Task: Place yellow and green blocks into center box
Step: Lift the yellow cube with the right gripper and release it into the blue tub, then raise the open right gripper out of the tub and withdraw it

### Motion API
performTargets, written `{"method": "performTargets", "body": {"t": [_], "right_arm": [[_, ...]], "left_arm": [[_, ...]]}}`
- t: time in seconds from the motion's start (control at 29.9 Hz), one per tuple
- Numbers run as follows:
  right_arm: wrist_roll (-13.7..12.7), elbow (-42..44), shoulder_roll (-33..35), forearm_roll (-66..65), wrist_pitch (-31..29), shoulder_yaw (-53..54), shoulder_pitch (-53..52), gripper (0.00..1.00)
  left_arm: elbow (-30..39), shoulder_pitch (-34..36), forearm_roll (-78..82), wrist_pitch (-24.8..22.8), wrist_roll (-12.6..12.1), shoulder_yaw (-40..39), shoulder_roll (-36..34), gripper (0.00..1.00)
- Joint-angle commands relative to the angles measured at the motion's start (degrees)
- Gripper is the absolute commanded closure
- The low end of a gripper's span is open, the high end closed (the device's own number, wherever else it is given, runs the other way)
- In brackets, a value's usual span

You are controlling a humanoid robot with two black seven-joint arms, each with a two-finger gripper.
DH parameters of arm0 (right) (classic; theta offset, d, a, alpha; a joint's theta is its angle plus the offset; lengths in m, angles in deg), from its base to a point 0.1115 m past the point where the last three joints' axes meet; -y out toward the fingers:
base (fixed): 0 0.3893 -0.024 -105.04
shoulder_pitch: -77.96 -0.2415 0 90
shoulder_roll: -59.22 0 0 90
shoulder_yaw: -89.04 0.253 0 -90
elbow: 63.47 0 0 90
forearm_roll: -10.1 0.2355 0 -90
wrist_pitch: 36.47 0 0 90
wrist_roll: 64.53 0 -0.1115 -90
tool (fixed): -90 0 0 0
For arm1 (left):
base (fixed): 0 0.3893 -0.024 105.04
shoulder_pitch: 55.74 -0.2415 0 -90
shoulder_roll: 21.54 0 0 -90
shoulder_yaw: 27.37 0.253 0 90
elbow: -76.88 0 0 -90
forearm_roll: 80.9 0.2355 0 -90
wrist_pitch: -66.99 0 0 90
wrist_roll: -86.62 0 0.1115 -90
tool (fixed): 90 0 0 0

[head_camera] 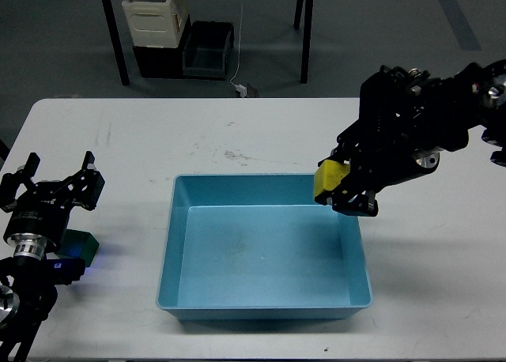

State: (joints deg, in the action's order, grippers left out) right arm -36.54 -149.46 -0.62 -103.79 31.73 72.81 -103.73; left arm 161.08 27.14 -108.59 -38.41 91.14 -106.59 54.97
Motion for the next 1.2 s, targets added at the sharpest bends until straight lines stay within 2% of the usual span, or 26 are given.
{"method": "performTargets", "body": {"t": [0.0, 0.07, 0.17, 0.3, 0.4, 0.47, 0.57, 0.7, 0.8, 0.9, 0.94, 1.0, 1.17], "right_arm": [[0.01, 3.62, -6.23, 0.06, 0.0, -3.62, 1.25, 0.85], [0.01, 5.91, -8.34, 0.24, 0.0, -4.42, 2.83, 0.83], [0.01, 10.47, -12.47, 0.33, 0.09, -4.42, 6.6, 0.72], [0.01, 13.91, -14.24, 0.59, 0.7, -3.72, 10.12, 0.35], [0.01, 14.88, -14.24, 2.95, 0.97, -2.41, 11.27, 0.16], [0.01, 15.32, -13.98, 6.64, 0.97, -0.57, 11.71, 0.06], [0.01, 16.29, -13.63, 12.7, 0.97, 3.3, 12.85, 0.03], [0.01, 16.29, -12.67, 15.97, 0.88, 8.13, 14.17, 0.02], [0.01, 16.03, -10.12, 16.06, 1.67, 11.99, 15.75, 0.02], [0.01, 16.02, -9.06, 16.06, 5.44, 18.49, 19.69, 0.02], [0.01, 16.11, -8.88, 16.06, 7.02, 21.39, 21.45, 0.01], [0.01, 16.11, -8.97, 15.97, 10.09, 26.66, 24.97, 0.01], [0.01, 15.5, -10.63, 16.06, 18.0, 38.62, 33.93, 0.01]], "left_arm": [[0.0, 0.61, 0.0, 0.1, -0.47, -0.93, -0.48, 0.0], [0.0, 0.97, 0.0, 0.19, -0.56, -1.28, -0.65, 0.0], [0.0, 1.84, 0.0, 1.07, -0.83, -1.38, -2.4, 0.0], [0.0, 3.07, 0.09, 6.24, -1.88, -0.59, -6.97, 0.0], [-0.08, 4.22, 0.09, 9.24, -5.03, -0.58, -10.31, 0.0], [-0.87, 5.62, 0.44, 9.25, -8.46, -0.58, -12.25, 0.0], [-2.36, 7.82, 1.32, 9.33, -10.05, -0.58, -15.23, 0.0], [-3.86, 9.67, 7.54, 8.98, -10.14, -0.58, -20.07, 0.0], [-3.95, 11.16, 15.79, 7.84, -9.88, -0.85, -21.04, 0.0], [-3.95, 12.92, 26.51, 5.65, -8.57, -1.46, -22.27, 0.0], [-3.95, 13.36, 30.37, 4.68, -7.26, -1.81, -22.97, 0.0], [-3.95, 14.5, 37.5, 3.36, -3.48, -2.43, -24.38, 0.0], [-3.95, 17.31, 60.68, 4.06, 8.47, -2.43, -27.02, 0.0]]}}
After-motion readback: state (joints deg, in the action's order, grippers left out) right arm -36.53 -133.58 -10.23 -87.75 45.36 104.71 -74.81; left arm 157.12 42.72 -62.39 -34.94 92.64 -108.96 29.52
